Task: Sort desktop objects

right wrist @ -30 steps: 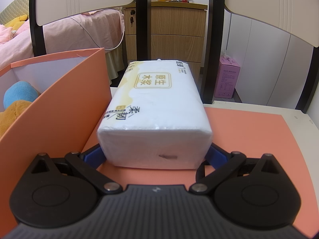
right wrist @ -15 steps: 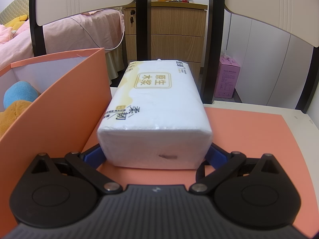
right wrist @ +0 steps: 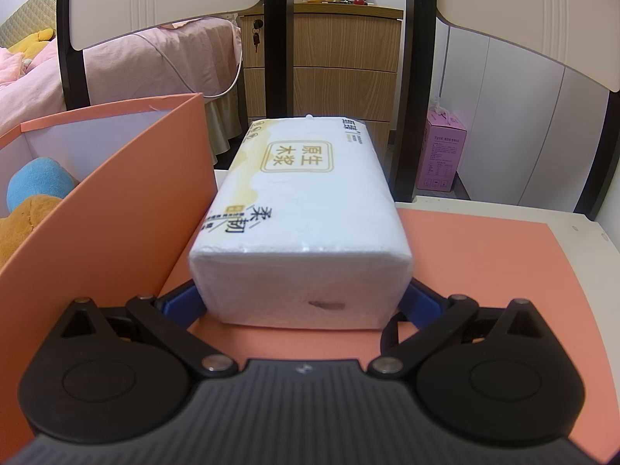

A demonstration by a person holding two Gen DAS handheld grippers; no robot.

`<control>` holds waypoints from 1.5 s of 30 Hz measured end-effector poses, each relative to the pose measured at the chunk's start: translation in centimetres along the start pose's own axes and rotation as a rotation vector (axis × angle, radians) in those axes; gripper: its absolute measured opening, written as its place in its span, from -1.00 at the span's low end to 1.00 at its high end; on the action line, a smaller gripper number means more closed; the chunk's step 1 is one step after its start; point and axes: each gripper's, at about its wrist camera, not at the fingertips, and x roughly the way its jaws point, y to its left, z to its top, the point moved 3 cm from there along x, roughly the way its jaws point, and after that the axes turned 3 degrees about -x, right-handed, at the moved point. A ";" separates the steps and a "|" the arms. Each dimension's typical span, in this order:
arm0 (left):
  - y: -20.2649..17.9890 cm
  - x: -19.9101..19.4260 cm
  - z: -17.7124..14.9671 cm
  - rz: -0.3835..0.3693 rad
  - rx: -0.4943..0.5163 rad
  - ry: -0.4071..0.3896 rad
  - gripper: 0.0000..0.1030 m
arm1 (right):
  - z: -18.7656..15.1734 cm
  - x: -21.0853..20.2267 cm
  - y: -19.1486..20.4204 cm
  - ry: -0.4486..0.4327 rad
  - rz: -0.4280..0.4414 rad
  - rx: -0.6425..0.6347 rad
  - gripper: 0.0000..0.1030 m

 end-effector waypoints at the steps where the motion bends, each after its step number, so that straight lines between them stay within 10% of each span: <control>1: 0.0 0.0 0.0 0.000 0.003 0.000 1.00 | 0.0 0.0 0.0 0.000 0.000 0.000 1.00; 17: -0.3 -0.1 -0.1 -0.003 0.015 0.000 1.00 | 0.0 -1.3 0.2 0.008 0.033 -0.003 1.00; 24: -0.5 -0.4 -0.1 -0.019 0.015 -0.006 1.00 | 2.8 -6.1 0.1 -0.162 0.016 0.007 1.00; 41: -0.2 -0.3 -0.1 -0.024 0.009 0.003 1.00 | 5.3 0.5 -0.3 -0.014 -0.037 0.045 0.97; 45: -0.2 -0.3 -0.1 -0.025 0.011 0.001 1.00 | 5.1 0.8 0.3 -0.003 -0.036 0.029 0.66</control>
